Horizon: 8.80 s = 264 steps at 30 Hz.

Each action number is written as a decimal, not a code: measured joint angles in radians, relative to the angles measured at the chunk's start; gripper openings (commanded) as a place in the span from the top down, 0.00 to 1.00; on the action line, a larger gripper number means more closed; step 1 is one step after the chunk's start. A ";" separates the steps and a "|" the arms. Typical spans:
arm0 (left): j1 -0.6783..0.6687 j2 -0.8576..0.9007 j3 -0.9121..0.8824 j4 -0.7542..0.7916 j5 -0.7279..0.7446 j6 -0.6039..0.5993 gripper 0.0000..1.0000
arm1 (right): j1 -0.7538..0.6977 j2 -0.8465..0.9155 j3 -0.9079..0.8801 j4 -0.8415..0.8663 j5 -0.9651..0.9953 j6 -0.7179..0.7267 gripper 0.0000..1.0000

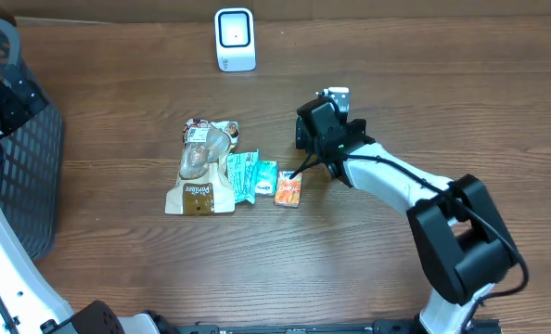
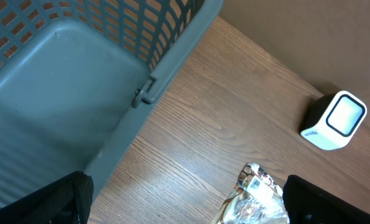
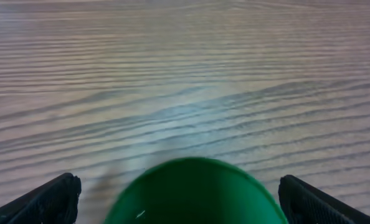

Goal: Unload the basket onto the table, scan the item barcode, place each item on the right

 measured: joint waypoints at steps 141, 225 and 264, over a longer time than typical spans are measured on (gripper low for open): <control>0.000 0.000 0.000 0.000 0.000 0.000 0.00 | 0.019 0.308 0.756 0.455 -0.229 -0.102 0.89; 0.000 0.000 0.000 0.000 0.000 0.000 0.00 | -0.438 0.014 0.373 -0.702 -0.332 0.037 0.85; 0.000 0.000 0.000 0.000 0.000 0.000 0.00 | -0.267 -0.067 0.449 -0.927 -0.727 0.040 0.39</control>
